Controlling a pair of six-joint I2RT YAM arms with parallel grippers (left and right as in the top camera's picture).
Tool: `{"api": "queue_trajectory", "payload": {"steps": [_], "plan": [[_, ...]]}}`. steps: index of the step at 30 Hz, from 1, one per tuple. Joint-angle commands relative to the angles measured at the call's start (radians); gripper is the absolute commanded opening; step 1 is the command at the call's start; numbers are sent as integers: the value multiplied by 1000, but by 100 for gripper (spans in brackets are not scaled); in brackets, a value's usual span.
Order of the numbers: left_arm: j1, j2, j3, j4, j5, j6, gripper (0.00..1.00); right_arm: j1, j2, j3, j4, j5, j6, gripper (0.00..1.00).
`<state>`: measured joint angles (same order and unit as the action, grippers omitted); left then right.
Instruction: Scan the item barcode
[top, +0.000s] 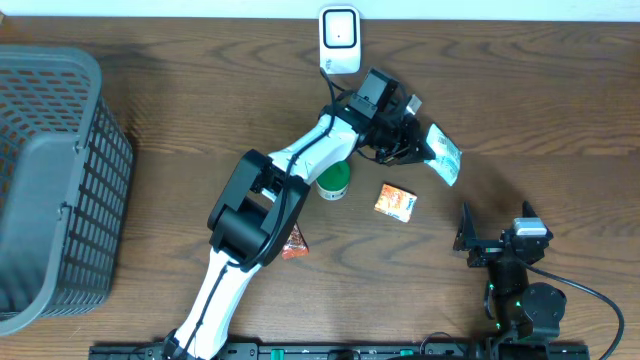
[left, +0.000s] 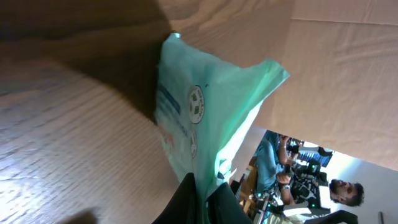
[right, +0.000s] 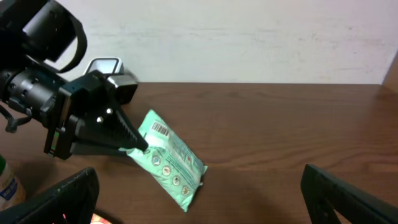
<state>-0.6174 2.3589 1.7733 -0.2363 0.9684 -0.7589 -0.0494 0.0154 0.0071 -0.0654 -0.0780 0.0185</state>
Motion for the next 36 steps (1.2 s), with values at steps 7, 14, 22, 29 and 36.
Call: {"api": "queue_trajectory", "payload": {"steps": [7,14,22,29,36], "plan": [[62,5,2,-171,-43,124,15,-2,-2,-2,-3,1,14,99],[80,-1,2,-313,-158,156,82,-1,-2,-2,-3,1,14,99],[80,-136,25,-308,-269,167,83,-2,-2,-2,-3,1,14,99],[80,-428,60,-333,-435,278,83,-2,-2,-2,-3,1,14,99],[69,-828,60,-526,-1252,340,83,-2,-2,-2,-3,1,14,99]]}}
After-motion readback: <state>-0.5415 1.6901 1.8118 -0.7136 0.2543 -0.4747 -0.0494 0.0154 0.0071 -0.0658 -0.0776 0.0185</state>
